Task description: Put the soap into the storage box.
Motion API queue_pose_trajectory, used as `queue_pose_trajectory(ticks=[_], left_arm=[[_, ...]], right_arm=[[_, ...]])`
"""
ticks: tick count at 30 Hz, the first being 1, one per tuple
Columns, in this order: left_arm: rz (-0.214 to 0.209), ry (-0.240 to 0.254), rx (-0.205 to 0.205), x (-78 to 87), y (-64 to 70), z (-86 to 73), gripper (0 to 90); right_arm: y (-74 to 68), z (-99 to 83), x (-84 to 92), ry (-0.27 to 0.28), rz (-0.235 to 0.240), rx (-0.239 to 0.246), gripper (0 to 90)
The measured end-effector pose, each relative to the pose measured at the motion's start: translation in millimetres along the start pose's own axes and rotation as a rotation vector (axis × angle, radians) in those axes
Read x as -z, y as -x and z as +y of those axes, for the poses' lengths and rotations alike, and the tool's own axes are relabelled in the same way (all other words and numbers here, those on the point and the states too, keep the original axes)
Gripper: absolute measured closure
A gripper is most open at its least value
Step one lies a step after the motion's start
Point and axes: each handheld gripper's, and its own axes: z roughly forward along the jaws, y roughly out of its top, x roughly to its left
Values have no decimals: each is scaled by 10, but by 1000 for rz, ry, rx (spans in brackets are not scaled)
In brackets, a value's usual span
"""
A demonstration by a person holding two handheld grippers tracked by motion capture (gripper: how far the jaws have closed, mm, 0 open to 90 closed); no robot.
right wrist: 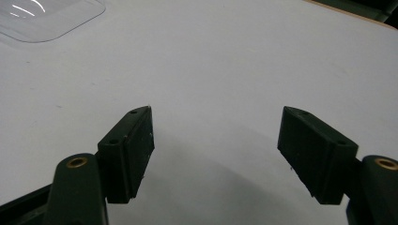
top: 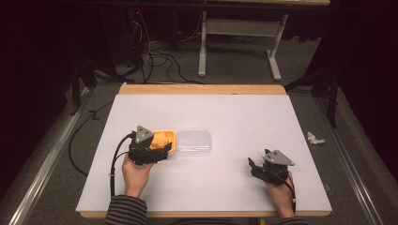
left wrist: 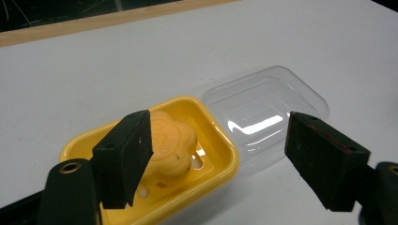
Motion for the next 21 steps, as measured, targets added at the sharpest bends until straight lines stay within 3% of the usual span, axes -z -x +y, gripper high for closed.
queue_pose_trajectory(ticks=[7,10,21], left_arm=[[-13,2,3,47,28,-15,240],[-12,7,-20,66,53,-38,237],[-45,-10,-37,122,145,-89,235]], right_arm=[[-4,0,0,1,0,-7,278],[-2,-1,1,0,0,-2,278],[-5,-2,-1,1,-1,-1,278]])
